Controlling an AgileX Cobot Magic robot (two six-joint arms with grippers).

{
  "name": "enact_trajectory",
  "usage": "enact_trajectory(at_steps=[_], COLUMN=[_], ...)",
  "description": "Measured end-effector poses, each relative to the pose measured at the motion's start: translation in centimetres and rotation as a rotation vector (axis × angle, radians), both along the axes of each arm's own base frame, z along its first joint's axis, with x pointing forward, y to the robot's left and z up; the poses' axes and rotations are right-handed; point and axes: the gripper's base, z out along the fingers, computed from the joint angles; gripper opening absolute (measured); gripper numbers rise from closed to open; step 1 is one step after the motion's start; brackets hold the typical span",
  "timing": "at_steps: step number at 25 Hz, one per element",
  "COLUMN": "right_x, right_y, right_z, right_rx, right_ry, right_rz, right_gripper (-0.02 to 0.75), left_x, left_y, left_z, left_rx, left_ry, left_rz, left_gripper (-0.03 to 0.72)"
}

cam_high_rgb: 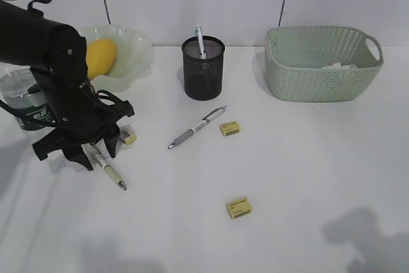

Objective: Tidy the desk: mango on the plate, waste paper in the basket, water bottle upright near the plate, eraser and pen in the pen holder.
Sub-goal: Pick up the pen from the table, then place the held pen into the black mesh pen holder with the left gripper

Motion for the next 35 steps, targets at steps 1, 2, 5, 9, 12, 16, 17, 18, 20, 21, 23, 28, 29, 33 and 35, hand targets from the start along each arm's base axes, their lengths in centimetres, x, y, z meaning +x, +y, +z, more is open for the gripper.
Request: enact_trajectory(at_steps=[1, 2, 5, 9, 12, 16, 17, 18, 20, 21, 23, 28, 29, 33, 35], right_x=[0.0, 0.0, 0.0, 0.0, 0.0, 0.0, 0.0, 0.0, 0.0, 0.0, 0.0, 0.0, 0.0, 0.0, 0.0], right_y=[0.0, 0.0, 0.0, 0.0, 0.0, 0.0, 0.0, 0.0, 0.0, 0.0, 0.0, 0.0, 0.0, 0.0, 0.0], right_z=[0.0, 0.0, 0.0, 0.0, 0.0, 0.0, 0.0, 0.0, 0.0, 0.0, 0.0, 0.0, 0.0, 0.0, 0.0], right_rx=[0.000, 0.000, -0.001, -0.001, -0.002, -0.003, -0.003, -0.003, -0.003, -0.003, -0.003, -0.003, -0.003, -0.003, -0.003], right_ry=[0.000, 0.000, -0.001, -0.001, -0.001, -0.002, -0.002, -0.002, -0.002, -0.002, -0.002, -0.002, -0.002, -0.002, -0.002], right_rz=[0.000, 0.000, 0.000, 0.000, 0.000, -0.001, -0.001, -0.001, -0.001, -0.001, -0.001, -0.001, -0.001, -0.001, -0.001], right_gripper=[0.529, 0.529, 0.528, 0.524, 0.523, 0.523, 0.523, 0.523, 0.523, 0.523, 0.523, 0.523, 0.523, 0.522, 0.522], left_x=[0.0, 0.0, 0.1, 0.1, 0.0, 0.0, 0.0, 0.0, 0.0, 0.0, -0.1, -0.7, -0.8, -1.3, -1.3], left_y=[0.0, 0.0, -0.1, 0.0, 0.0, 0.0, 0.0, 0.0, 0.0, 0.0, 0.0, 0.1, 0.2, 0.4, 0.4], left_z=[-0.2, -0.3, -0.5, -0.8, -0.8, -0.8, -0.7, -0.7, -0.4, -0.1, 0.8, 4.7, 5.7, 9.8, 11.4], left_rx=[0.002, 0.002, 0.000, 0.009, 0.012, 0.012, 0.012, 0.011, 0.006, 0.002, -0.003, -0.037, -0.050, -0.115, -0.155], left_ry=[0.003, 0.004, 0.000, 0.014, 0.018, 0.019, 0.018, 0.016, 0.006, 0.000, -0.013, -0.091, -0.120, -0.265, -0.354], left_rz=[0.000, 0.001, 0.006, 0.007, 0.007, 0.010, 0.010, 0.010, 0.008, 0.008, 0.001, -0.017, -0.019, -0.022, -0.023], left_gripper=[0.334, 0.328, 0.299, 0.178, 0.116, 0.102, 0.102, 0.102, 0.102, 0.102, 0.102, 0.102, 0.102, 0.102, 0.102])
